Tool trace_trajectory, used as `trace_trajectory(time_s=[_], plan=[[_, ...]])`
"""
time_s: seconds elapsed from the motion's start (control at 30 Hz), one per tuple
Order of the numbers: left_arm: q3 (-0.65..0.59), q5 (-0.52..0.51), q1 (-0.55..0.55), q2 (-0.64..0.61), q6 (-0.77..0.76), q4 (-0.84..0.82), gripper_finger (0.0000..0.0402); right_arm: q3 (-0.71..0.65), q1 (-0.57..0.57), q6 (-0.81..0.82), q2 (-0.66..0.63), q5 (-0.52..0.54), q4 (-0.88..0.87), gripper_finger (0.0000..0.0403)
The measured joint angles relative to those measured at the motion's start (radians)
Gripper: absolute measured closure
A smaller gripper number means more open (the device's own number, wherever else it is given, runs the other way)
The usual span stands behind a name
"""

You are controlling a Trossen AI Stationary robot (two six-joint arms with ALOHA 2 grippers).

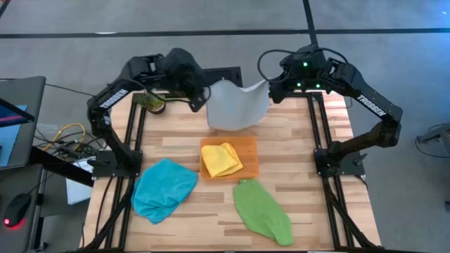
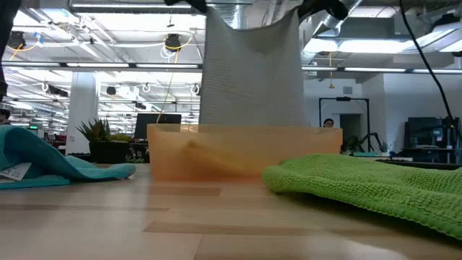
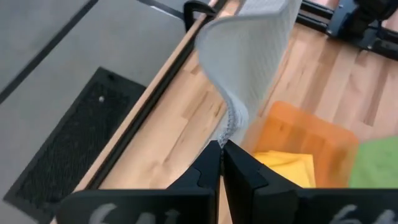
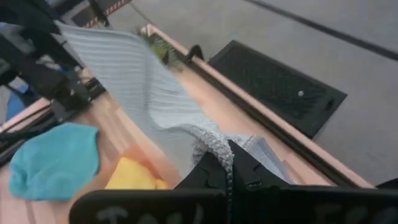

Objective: Sort microfiber towel by color & place in baskets
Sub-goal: Fold the gray towel

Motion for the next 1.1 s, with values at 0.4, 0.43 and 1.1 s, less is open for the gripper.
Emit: trace_trajectory(time_s=[0.4,0.43,1.1], plan=[[0.000,-0.031,-0.014,0.038,0.172,0.049,0.0401,0.000,0.058,-0.114,0.002,-0.001,-0.036,0.0396],[0.000,-0.057,-0.017,0.031,0.186,0.047,0.0401,0.000,0.057,-0.120,-0.002,0.002,-0.041,0.0396],[0.000,-0.256,0.163,-0.018,0.444,0.182,0.0401,0.016,-0.135,-0.428,0.077,0.114,0.100,0.0395]])
